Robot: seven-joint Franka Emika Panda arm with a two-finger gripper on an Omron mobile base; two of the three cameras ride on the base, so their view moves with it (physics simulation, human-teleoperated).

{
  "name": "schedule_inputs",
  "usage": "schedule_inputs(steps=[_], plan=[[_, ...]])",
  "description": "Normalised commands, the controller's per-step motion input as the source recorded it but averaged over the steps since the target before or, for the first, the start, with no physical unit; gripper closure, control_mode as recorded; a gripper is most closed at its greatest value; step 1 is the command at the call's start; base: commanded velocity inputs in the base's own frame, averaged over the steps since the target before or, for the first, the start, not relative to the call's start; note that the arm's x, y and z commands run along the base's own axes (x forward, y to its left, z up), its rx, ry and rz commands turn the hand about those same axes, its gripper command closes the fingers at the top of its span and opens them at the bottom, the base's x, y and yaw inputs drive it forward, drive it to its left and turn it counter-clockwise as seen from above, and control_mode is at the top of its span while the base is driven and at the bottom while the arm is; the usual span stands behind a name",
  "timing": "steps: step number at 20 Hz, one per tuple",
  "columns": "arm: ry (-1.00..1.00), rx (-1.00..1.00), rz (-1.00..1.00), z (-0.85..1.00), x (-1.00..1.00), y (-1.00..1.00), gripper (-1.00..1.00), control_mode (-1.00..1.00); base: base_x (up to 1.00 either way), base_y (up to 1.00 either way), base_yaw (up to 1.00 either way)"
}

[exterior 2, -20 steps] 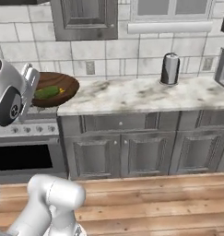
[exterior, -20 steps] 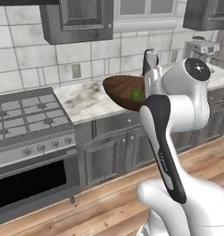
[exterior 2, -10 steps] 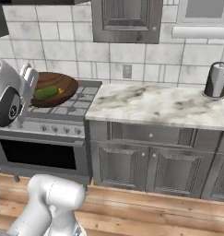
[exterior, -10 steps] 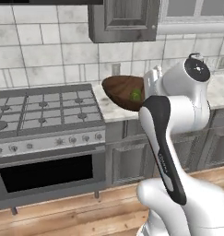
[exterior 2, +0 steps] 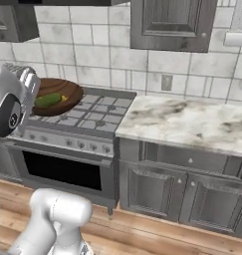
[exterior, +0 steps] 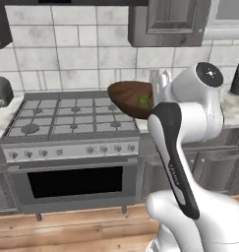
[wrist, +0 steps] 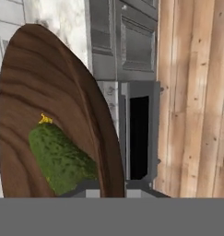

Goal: Pick the cucumber from the sink and place it in the bowl. Then pick the bowl and place it in the microwave. Then close the microwave door and press the start button.

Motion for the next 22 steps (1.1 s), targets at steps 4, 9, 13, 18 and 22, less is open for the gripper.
schedule_inputs(steps=[4,9,13,18,22], plan=[[0.0,0.0,0.0,0.0,0.0,0.0,1.0,1.0,0.06,0.46,0.09],[0.0,0.0,0.0,0.0,0.0,0.0,1.0,1.0,0.0,0.31,0.19],[0.0,0.0,0.0,0.0,0.0,0.0,1.0,1.0,0.0,0.23,0.19],[0.0,0.0,0.0,0.0,0.0,0.0,1.0,1.0,0.03,0.26,0.33],[0.0,0.0,0.0,0.0,0.0,0.0,1.0,1.0,0.19,0.23,0.42]])
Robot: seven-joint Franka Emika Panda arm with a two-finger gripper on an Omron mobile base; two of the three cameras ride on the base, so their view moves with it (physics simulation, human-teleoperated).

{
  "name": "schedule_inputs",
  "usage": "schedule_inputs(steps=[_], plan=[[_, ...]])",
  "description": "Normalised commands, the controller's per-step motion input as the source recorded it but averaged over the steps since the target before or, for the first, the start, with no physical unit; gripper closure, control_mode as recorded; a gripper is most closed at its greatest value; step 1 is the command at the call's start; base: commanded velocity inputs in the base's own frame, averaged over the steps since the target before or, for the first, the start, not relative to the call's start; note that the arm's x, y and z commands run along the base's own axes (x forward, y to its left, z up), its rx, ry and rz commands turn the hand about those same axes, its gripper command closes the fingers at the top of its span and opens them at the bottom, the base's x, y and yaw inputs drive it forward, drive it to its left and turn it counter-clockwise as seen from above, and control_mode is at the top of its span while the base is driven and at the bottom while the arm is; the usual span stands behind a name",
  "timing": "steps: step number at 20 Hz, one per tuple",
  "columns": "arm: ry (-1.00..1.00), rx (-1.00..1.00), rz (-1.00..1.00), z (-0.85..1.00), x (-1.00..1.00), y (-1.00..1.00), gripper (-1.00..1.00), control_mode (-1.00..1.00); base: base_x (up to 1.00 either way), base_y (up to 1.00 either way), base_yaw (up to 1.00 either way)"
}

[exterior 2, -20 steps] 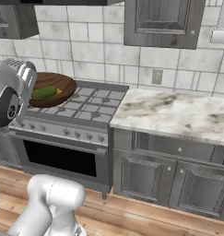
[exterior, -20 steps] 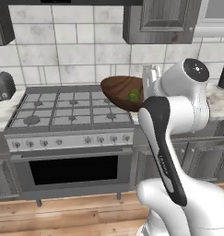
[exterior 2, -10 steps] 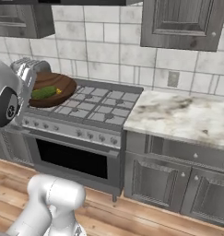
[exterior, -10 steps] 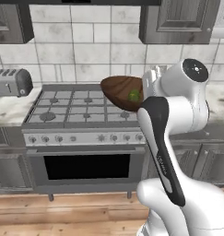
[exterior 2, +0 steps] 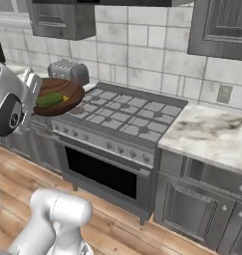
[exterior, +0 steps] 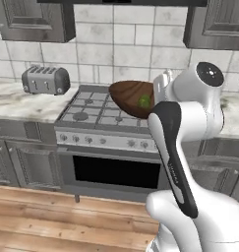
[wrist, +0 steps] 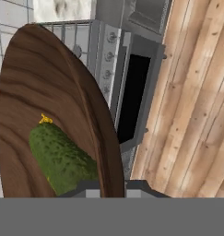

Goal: Pick the cucumber from the sink and place it in the bowl. Then pick the bowl and place it in the microwave. Then close the microwave door and press the start button.

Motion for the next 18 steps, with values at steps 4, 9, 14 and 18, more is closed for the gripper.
schedule_inputs(steps=[4,9,14,18], plan=[[0.0,0.0,0.0,0.0,0.0,0.0,1.0,1.0,0.33,0.22,0.45],[0.0,0.0,0.0,0.0,0.0,0.0,1.0,1.0,0.49,0.15,0.45],[0.0,0.0,0.0,0.0,0.0,0.0,1.0,1.0,0.62,0.12,0.46],[0.0,0.0,0.0,0.0,0.0,0.0,1.0,1.0,0.65,0.12,0.49]])
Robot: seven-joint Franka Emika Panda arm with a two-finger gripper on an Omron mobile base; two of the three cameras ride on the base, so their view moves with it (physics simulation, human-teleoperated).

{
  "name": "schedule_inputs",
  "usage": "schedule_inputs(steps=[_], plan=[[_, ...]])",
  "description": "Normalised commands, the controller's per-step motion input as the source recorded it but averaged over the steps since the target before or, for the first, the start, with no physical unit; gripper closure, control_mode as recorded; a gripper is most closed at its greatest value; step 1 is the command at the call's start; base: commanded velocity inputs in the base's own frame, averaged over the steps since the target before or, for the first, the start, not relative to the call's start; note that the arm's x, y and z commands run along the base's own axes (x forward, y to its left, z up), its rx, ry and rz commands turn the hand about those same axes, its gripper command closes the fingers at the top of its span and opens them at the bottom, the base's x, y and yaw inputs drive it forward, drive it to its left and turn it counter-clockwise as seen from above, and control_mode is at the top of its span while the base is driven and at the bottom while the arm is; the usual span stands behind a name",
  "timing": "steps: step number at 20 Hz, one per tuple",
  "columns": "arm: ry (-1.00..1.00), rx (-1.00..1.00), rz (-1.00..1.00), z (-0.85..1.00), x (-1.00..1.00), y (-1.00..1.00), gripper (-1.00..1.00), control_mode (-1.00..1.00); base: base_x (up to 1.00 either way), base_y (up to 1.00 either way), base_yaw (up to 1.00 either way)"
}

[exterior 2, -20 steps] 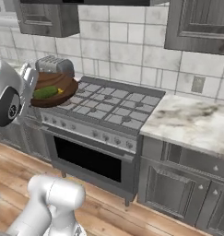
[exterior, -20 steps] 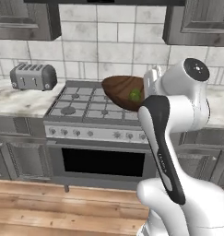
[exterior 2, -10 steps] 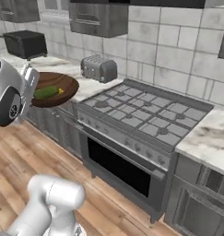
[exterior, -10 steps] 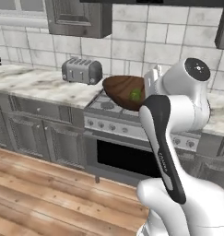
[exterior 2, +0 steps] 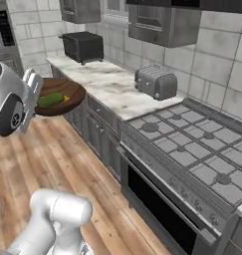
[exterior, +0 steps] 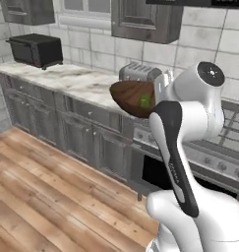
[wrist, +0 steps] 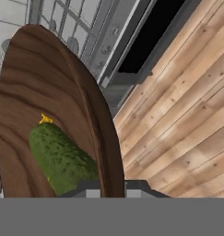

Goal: Pick the cucumber from the sink and place it in the bowl. Then pick the bowl and place it in the microwave. Then close the microwave door and press the start button.

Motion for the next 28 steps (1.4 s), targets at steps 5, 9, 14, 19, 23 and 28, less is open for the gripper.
schedule_inputs(steps=[5,9,14,19,23,28], plan=[[0.0,0.0,0.0,0.0,0.0,0.0,1.0,1.0,0.66,0.23,0.51],[0.0,0.0,0.0,0.0,0.0,0.0,1.0,1.0,0.93,0.08,0.51],[0.0,0.0,0.0,0.0,0.0,0.0,1.0,1.0,1.0,0.0,0.47],[0.0,0.0,0.0,0.0,0.0,0.0,1.0,1.0,1.0,0.0,0.45],[0.0,0.0,0.0,0.0,0.0,0.0,1.0,1.0,1.0,-0.11,0.4],[0.0,0.0,0.0,0.0,0.0,0.0,1.0,1.0,0.83,-0.41,0.18]])
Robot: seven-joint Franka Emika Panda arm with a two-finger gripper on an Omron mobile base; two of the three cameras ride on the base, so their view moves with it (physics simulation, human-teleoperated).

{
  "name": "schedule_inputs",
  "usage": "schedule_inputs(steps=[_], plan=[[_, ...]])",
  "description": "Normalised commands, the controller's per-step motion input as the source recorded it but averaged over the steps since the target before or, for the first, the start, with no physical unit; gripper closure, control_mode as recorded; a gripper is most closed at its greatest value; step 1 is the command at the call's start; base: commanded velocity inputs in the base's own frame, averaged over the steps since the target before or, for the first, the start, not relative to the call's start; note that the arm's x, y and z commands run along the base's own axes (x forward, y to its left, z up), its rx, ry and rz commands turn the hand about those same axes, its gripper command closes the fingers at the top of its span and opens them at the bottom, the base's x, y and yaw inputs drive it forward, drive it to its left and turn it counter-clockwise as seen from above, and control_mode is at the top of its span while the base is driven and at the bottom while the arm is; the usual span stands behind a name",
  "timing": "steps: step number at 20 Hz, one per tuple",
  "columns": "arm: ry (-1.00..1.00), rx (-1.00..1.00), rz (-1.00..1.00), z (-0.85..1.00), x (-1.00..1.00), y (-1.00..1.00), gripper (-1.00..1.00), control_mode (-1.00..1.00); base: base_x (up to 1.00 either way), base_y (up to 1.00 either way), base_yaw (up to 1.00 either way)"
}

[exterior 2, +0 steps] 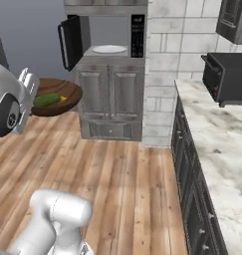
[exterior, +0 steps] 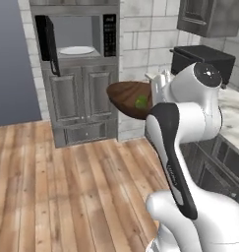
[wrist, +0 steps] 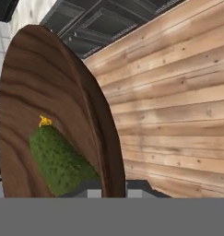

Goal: Pick the cucumber from the sink and place it in the bowl. Then pick the bowl and place it in the microwave. Then close the microwave door and press the start button.

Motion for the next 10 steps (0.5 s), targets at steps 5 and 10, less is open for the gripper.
schedule_inputs(steps=[5,10], plan=[[0.0,0.0,0.0,0.0,0.0,0.0,1.0,1.0,0.77,-0.5,-0.02],[0.0,0.0,0.0,0.0,0.0,0.0,1.0,1.0,1.0,-0.08,-0.01]])
